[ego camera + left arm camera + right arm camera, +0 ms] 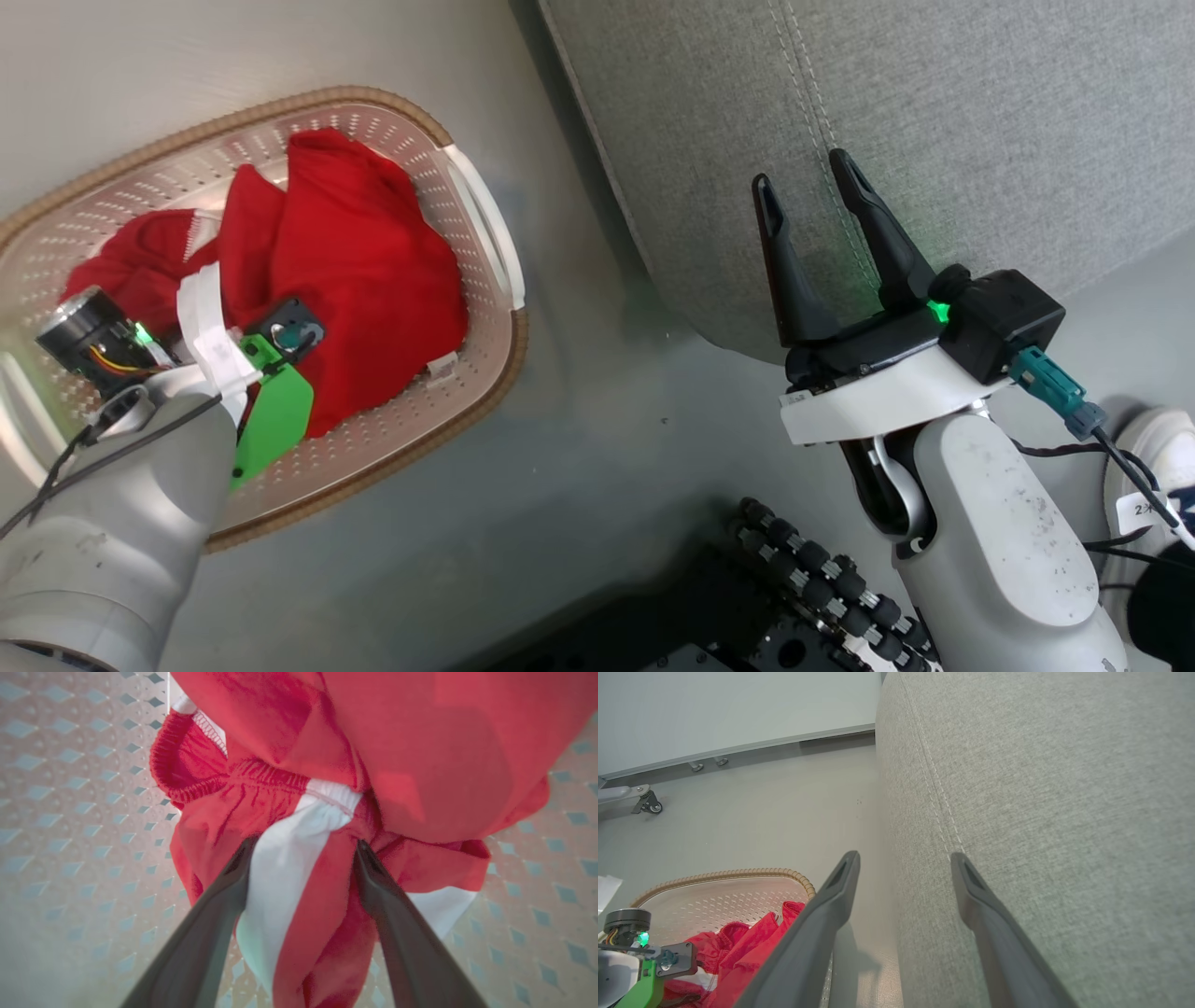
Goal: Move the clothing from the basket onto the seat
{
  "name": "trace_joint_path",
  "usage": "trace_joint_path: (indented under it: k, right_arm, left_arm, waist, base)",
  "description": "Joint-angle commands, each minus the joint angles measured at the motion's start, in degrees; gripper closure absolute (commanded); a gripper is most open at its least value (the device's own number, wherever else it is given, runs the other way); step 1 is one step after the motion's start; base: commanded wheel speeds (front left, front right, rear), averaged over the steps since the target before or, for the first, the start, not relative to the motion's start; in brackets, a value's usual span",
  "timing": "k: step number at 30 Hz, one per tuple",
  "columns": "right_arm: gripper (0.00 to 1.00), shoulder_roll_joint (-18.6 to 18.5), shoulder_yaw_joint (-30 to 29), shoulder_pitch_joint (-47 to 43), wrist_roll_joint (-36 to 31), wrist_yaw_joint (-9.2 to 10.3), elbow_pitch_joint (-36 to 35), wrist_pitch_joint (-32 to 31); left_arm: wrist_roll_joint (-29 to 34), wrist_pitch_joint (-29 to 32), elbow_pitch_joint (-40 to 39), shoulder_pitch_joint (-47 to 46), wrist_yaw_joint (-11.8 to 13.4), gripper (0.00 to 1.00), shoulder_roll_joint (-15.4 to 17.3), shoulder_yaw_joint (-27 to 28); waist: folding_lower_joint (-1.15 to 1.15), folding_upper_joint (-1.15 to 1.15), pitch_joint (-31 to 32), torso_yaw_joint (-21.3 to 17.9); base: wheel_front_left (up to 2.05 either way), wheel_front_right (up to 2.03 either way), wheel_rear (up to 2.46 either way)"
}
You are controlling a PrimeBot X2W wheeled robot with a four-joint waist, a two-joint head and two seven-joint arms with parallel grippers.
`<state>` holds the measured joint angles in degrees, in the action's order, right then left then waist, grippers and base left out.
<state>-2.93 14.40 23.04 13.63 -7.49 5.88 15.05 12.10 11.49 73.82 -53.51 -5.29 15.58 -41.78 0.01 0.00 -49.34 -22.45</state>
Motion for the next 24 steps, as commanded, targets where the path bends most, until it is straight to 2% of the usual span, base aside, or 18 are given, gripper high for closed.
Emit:
trace_joint_path:
  k: [1,11,18,19,20,24]
  right_arm:
    - [0.00,0.06,0.34,0.96,0.76,0.00,-0.42,0.20]
    - [0.00,0.04,1.86,-0.65,3.23,0.01,-2.57,0.19]
    - [0.00,0.03,1.48,-1.44,3.61,0.01,-3.87,0.18]
    - [0.00,0.03,1.37,-1.36,3.68,0.02,-3.90,0.17]
    - [0.00,0.03,1.30,-1.26,3.74,0.04,-3.90,0.17]
    - [0.00,0.04,1.77,-0.40,3.80,0.04,-3.62,0.06]
  left_arm:
    - [0.64,0.75,0.03,-1.32,-0.37,0.00,1.14,-0.47]
    - [1.06,6.32,0.04,-4.04,-1.61,0.00,3.46,-3.30]
    - [-0.41,8.05,0.05,-5.21,-2.09,0.00,3.48,-4.13]
    - [-0.86,8.39,0.04,-5.37,-2.14,0.63,3.44,-4.25]
    - [-1.22,8.58,0.05,-5.48,-2.16,1.00,3.38,-4.32]
    - [-3.15,8.25,0.03,-5.68,-2.20,1.00,2.98,-5.48]
  waist:
    - [-0.01,0.00,-1.73,-1.35]
    - [-0.01,0.00,-5.35,-2.06]
    - [-0.01,0.00,-6.44,-1.92]
    - [-0.01,0.00,-6.60,-1.90]
    - [-0.01,0.00,-6.70,-1.88]
    - [-0.01,0.00,-6.77,-1.93]
  base:
    - [0.00,0.00,0.00]
    - [0.00,0.00,0.00]
    - [0.00,0.00,0.00]
    - [0.00,0.00,0.00]
    - [0.00,0.00,0.00]
    - [0.00,0.00,0.00]
